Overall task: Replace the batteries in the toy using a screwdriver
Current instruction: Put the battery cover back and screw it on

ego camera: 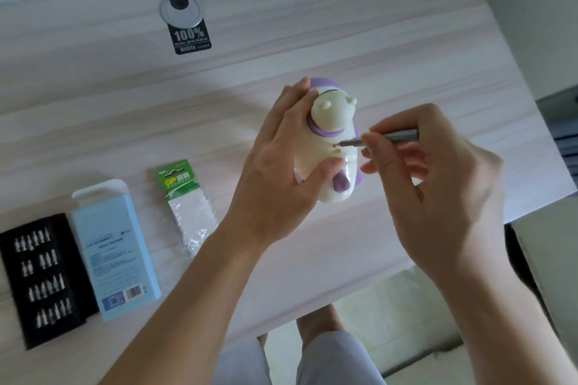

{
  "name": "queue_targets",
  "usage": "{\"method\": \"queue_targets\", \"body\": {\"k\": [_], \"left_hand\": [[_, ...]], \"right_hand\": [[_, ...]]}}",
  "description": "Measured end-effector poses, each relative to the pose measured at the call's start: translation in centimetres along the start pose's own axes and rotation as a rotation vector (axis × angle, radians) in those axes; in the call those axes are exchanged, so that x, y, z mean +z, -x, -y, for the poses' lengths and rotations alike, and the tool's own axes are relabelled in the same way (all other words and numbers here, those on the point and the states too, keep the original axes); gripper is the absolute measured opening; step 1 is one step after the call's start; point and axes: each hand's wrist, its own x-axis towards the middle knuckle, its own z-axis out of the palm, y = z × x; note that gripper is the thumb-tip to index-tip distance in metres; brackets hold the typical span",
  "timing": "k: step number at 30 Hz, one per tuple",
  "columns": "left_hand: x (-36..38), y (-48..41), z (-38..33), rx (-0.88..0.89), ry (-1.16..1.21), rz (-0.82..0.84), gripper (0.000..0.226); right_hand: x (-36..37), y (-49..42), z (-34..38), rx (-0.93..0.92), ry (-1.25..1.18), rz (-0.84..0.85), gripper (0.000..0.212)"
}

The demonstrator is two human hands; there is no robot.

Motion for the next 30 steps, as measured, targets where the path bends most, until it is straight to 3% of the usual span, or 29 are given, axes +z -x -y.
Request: {"method": "queue_targets", "body": {"k": [7,14,19,25,30], "left_hand": [[-0.2,-0.2,-0.7,-0.014,-0.018,-0.001,0.069],[-0.3,-0.1,-0.4,-0.001,-0.01,-0.008,0.07],[-0.2,-0.1,-0.2,0.004,0.025,-0.018,0.069],[-0.2,-0.1,-0.1,0.023,0.023,-0.02,0.068],[0.0,-0.2,0.0,0.036,0.023,-0.016,0.068]], "right_hand": [[-1.3,-1.0,0.8,-0.081,0.187,0.129,0.01],[-1.9,-1.3,1.0,-0.143,0.457,0.201,0.024],[-1.2,-1.4,1.6,-0.188,0.588,0.24,0.016],[-1.0,-2.6,1.7,-0.138,0.658,0.214,0.05],[-1.8,-3.1,2.6,-0.138,0.633,0.379,0.017]]}}
